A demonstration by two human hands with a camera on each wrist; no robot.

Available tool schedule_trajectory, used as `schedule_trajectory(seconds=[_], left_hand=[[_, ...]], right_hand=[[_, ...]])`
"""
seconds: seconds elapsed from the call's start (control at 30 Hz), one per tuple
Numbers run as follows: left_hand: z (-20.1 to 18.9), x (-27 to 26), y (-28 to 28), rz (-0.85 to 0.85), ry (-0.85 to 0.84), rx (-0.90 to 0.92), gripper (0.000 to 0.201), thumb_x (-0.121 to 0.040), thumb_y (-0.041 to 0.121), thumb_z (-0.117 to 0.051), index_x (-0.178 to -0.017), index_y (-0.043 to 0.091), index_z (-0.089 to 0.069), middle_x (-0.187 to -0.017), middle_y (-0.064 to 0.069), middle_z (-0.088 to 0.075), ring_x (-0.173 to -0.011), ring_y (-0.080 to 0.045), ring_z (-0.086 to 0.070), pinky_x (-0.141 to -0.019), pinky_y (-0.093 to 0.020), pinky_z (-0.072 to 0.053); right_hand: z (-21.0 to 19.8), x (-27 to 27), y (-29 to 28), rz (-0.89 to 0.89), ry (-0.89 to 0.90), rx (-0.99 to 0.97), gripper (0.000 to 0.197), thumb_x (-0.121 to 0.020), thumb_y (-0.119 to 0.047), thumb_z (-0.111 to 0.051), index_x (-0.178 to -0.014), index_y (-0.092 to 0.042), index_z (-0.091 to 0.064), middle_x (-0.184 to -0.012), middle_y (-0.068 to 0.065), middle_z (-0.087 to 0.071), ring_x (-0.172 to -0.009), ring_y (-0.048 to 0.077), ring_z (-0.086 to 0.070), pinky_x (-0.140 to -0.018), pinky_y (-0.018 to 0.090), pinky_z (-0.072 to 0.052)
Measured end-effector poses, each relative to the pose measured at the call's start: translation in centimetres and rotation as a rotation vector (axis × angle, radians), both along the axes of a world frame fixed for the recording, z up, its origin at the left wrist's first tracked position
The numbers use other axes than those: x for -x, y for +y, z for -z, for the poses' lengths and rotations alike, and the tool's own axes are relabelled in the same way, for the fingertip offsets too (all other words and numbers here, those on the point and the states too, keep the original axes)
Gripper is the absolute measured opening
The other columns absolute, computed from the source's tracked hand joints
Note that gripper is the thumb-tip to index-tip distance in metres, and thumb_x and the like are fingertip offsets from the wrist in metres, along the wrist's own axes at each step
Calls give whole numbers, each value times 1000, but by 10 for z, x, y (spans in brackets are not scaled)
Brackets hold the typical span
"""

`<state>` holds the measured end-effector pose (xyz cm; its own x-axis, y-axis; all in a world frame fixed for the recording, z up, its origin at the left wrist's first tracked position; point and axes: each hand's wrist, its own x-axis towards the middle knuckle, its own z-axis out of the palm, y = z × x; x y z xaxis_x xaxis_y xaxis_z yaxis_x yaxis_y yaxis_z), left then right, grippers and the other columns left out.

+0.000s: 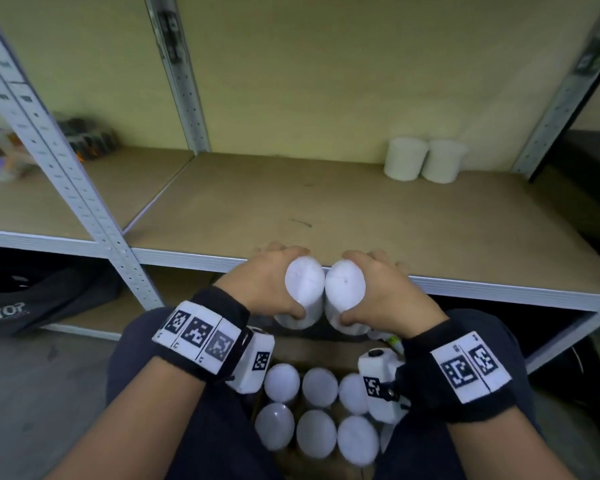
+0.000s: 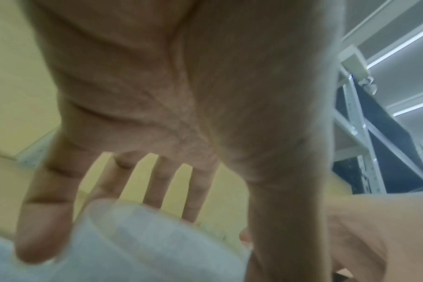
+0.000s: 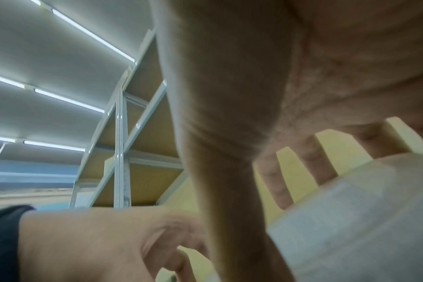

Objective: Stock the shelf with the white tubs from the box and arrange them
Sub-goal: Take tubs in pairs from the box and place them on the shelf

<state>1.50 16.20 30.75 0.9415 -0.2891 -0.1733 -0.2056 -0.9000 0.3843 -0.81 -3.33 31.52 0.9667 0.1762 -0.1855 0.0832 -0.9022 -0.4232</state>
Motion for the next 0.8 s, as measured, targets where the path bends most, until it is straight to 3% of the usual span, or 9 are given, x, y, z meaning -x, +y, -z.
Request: schedule_trajectory(seconds=[0.07,0.13,0.2,0.37,0.5,0.6,0.8], left_hand=[[-13,-4,-6,-4,-91,55,93,-55,36,-81,-138,31,-39,-137,4,-45,-124,-21,-44,-101,-33,-42],[-23,-11,-12,-20,-156,102,90,-56,36,-81,-136,31,-42,-138,8,-46,-123,-18,-46,-97,-28,-42],[-28,-18,-18,-36,-188,122,86,-56,39,-81,-132,33,-43,-136,10,-47,-121,-19,-47,-94,-31,-44],[-26,-39,-35,-82,-207,145,77,-60,40,-80,-129,33,-45,-135,11,-43,-124,-20,-42,-95,-33,-42],[-13,-57,-44,-90,-208,174,58,-72,36,-72,-126,27,-52,-136,7,-45,-125,-23,-44,-102,-36,-40],[-8,-62,-47,-97,-204,189,51,-77,32,-68,-125,22,-53,-134,4,-47,-124,-24,-43,-103,-33,-36],[-9,-59,-47,-73,-218,146,52,-84,34,-64,-133,23,-48,-147,5,-38,-134,-24,-32,-106,-29,-26]], right_hand=[[-14,-3,-9,9,-66,-28,85,-59,-32,-80,-133,-34,-40,-129,-2,-44,-118,30,-44,-99,41,-40],[-25,-8,-17,26,-126,-80,83,-59,-31,-81,-133,-30,-43,-131,-4,-47,-122,22,-44,-106,38,-35],[-30,-14,-24,62,-176,-115,81,-60,-32,-81,-133,-29,-46,-134,-6,-47,-125,19,-42,-108,33,-31],[-24,-36,-35,129,-232,-142,74,-64,-32,-81,-132,-26,-51,-137,-5,-46,-125,21,-40,-103,29,-30],[-8,-53,-39,130,-164,-85,74,-76,-41,-72,-143,-29,-42,-157,2,-23,-142,27,-24,-115,33,-19],[-3,-59,-41,132,-123,-61,73,-82,-46,-65,-146,-34,-34,-161,-1,-13,-142,34,-19,-117,36,-18],[1,-62,-41,147,-148,-64,71,-82,-48,-63,-146,-37,-34,-160,-3,-13,-140,34,-21,-115,35,-21]])
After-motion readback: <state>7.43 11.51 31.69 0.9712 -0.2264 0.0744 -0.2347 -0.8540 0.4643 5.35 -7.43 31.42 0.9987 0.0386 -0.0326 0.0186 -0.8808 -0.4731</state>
